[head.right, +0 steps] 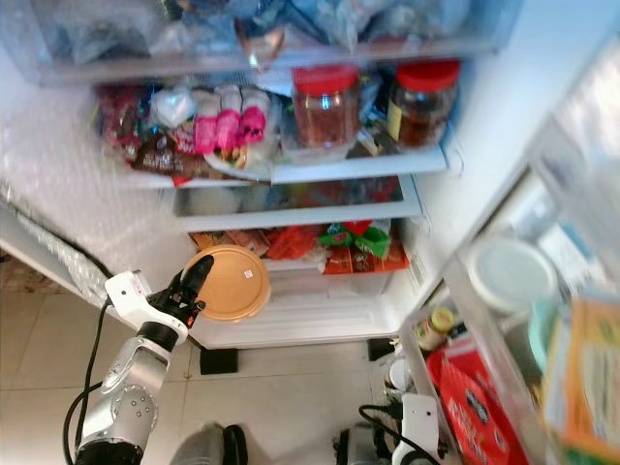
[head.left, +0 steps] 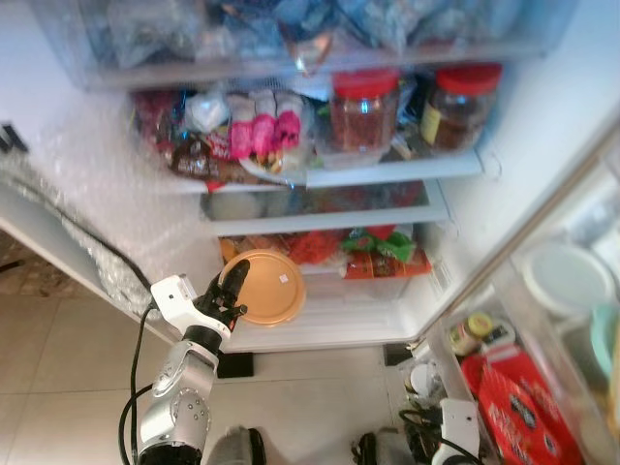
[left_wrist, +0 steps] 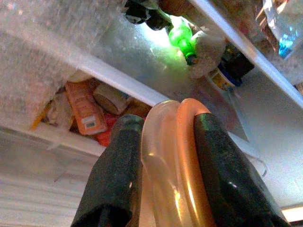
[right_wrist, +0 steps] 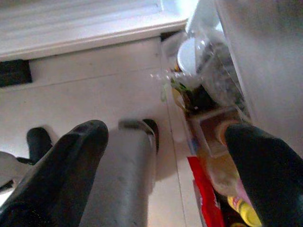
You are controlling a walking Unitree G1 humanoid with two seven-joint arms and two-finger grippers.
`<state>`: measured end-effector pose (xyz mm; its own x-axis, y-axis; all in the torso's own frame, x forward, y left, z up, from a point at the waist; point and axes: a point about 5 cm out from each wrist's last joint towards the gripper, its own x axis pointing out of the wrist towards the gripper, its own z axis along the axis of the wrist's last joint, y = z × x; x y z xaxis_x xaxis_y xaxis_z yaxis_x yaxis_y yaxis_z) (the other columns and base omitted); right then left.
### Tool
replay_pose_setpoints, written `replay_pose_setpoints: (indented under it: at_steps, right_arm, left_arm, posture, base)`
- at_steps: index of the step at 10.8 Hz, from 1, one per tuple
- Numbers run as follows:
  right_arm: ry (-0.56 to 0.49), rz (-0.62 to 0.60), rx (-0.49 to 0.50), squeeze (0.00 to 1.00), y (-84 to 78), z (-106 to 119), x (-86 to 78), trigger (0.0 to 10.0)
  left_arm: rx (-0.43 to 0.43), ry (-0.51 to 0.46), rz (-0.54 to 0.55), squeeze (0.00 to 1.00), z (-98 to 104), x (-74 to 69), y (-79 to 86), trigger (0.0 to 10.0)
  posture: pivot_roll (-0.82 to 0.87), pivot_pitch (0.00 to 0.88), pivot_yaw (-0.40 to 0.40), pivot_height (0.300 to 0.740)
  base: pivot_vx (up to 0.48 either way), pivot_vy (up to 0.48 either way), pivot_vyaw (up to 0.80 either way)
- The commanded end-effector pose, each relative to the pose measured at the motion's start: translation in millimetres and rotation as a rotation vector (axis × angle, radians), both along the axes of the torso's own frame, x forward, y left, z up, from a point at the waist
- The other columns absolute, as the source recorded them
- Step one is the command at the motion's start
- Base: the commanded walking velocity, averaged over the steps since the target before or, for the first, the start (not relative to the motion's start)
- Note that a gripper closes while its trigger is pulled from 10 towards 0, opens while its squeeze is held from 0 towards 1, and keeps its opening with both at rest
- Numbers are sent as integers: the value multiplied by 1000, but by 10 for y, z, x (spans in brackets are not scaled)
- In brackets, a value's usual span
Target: Restocking fridge
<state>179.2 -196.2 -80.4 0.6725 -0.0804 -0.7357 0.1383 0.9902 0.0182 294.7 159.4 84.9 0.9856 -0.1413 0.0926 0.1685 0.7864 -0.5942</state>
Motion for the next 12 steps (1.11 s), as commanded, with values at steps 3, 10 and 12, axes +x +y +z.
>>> replay_pose_setpoints:
  at_steps: [3,10,12]
  right_arm:
    - [39,-13,10,0,6,-52,-98,10000]
    - [40,-8,19,0,13,-58,-109,10000]
    - [39,-6,23,0,20,-57,-106,10000]
  left_arm:
    - [-9,19,20,0,-6,20,25,10000]
    - [-28,-3,19,0,59,66,15,10000]
    - [-26,-6,15,0,66,68,16,10000]
  posture:
    - [-75,249,44,661]
    - [-70,231,42,661]
    - [-69,227,44,661]
  base:
    - [0,0,0]
    - [0,0,0]
    - [0,0,0]
